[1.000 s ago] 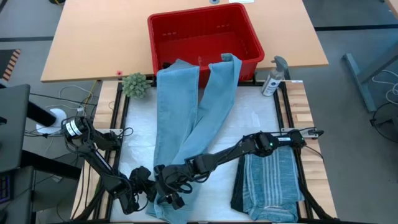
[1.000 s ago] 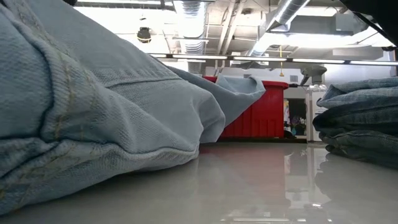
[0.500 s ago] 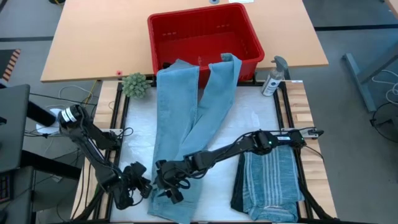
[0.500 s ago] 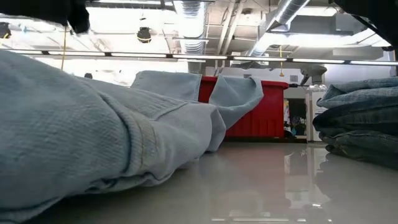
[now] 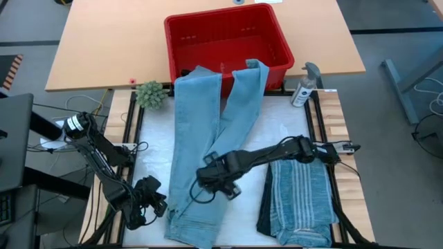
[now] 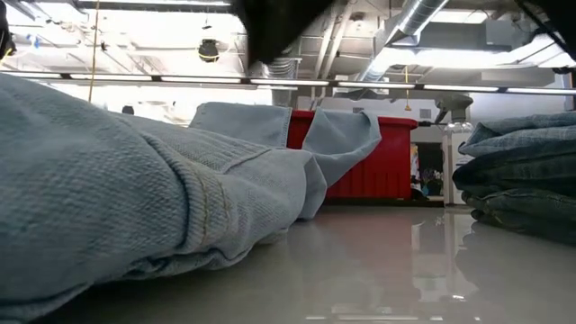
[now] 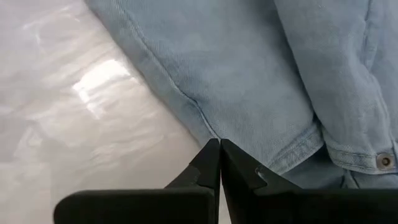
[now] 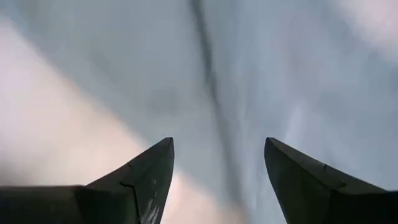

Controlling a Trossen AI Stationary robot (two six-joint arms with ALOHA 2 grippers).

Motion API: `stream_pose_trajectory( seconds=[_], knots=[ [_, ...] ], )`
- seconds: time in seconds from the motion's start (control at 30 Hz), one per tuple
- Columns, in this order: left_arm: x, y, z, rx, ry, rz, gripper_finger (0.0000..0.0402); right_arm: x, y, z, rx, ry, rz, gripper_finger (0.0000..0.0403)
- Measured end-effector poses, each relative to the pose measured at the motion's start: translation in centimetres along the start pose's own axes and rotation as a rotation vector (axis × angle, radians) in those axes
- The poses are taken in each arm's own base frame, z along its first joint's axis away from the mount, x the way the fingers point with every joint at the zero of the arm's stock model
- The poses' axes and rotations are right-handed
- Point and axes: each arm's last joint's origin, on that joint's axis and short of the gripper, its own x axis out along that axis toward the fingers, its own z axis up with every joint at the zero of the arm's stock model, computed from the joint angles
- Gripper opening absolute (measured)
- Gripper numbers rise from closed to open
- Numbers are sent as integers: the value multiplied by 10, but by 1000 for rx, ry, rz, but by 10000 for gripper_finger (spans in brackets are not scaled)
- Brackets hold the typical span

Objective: Fold Laundry from Bin
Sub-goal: Fold the light blue denim pants

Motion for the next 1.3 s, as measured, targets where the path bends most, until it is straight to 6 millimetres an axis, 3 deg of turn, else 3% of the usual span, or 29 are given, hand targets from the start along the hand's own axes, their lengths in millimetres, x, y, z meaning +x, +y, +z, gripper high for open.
stream_pose_trajectory(
  seconds=[0.17, 0.4, 0.77, 0.93, 1.13, 1.3],
  knots=[
    [0, 0, 0, 20, -9, -5, 0, 6, -19, -34, 2, 277, 64, 276],
    [0, -1, 1, 24, -51, -20, 0, 21, -52, -57, -9, 340, 95, 276],
    [-1, 0, 2, 42, -84, -24, 0, 63, -74, -102, 22, 529, 179, 276],
    [-1, 0, 3, 37, -106, -30, 0, 71, -85, -116, 72, 580, 150, 272],
    [-1, 0, 3, 30, -109, -30, 0, 71, -92, -119, -5, 656, 3, 231],
    [-1, 0, 3, 22, -108, -31, 0, 75, -98, -116, 8, 588, -5, 153]
  ],
)
